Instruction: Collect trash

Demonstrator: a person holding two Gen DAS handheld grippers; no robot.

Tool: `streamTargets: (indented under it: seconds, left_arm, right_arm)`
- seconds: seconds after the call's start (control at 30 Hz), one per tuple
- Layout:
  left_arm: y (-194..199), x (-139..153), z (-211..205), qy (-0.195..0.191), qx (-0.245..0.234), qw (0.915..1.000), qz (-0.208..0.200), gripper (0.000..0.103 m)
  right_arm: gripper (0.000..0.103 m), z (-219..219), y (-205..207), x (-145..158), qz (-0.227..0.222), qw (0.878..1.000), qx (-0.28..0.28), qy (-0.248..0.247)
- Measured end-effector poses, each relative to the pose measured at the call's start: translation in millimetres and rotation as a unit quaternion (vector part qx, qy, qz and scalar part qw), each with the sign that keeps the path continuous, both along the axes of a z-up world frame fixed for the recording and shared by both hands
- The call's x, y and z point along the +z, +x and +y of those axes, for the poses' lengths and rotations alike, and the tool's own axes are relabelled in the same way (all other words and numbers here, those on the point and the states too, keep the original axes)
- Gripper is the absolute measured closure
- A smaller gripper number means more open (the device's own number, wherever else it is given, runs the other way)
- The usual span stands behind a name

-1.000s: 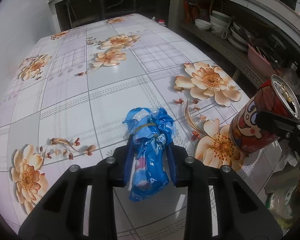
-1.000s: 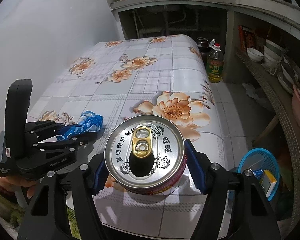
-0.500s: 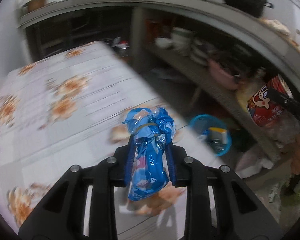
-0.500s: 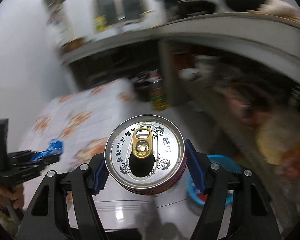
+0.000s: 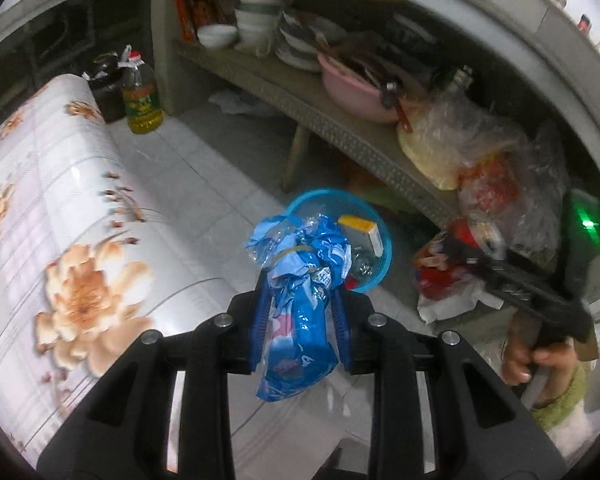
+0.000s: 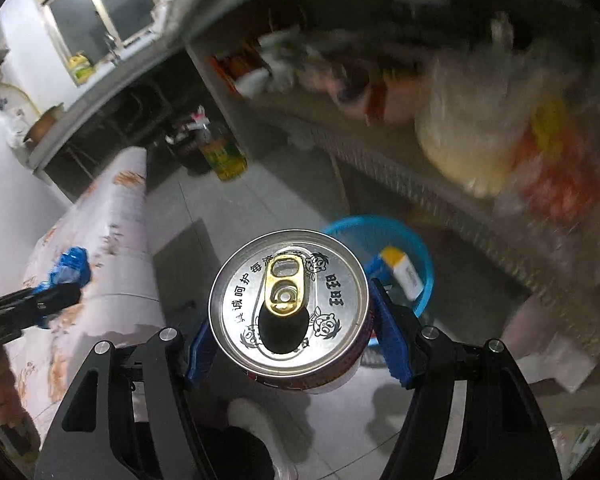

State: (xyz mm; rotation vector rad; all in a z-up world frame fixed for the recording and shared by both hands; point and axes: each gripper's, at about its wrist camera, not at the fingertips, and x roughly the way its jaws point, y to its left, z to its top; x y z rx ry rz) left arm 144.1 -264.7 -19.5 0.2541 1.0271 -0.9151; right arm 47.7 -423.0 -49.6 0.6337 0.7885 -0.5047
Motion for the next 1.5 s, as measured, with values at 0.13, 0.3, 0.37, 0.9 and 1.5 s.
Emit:
streamTargets:
  seconds: [0.13,0.3,0.37,0.9,1.5]
  left_arm:
    - [3.2,-12.4,-20.2,0.021,-0.006,0.9998,0.001,0.076]
    - [8.9,-24.4,-41.1,0.042,-0.011,0.9990,0.004,0.076]
    - [11.0,-28.3,-48.2,0.050,-0.014,0.9986,0.006,0.075]
    - [24.0,-78.6,-180.1,0.085,-0.053,0.9929,0.064,0.033]
    - [-16.4,38.8,-67.6,-0.044,-0.030,0.9985,0.006,0.020]
  right_arm:
    - [0.037,-28.8,29.5,-57.8,0.036,0.999,-0.001,0.029]
    - [0.036,-52.8,69.5,-127.8,0.093,0.995,0.005,0.044]
    - [0.036,-62.8,81.7,-155.2,0.116,0.992,0.005,0.059]
    - [0.028,-56.4,-23.8,-130.3,0.070,0.992,-0.071,0.073]
    - [0.028,3.9,-44.8,-50.4,0.033,0.999,-0.027,-0.002]
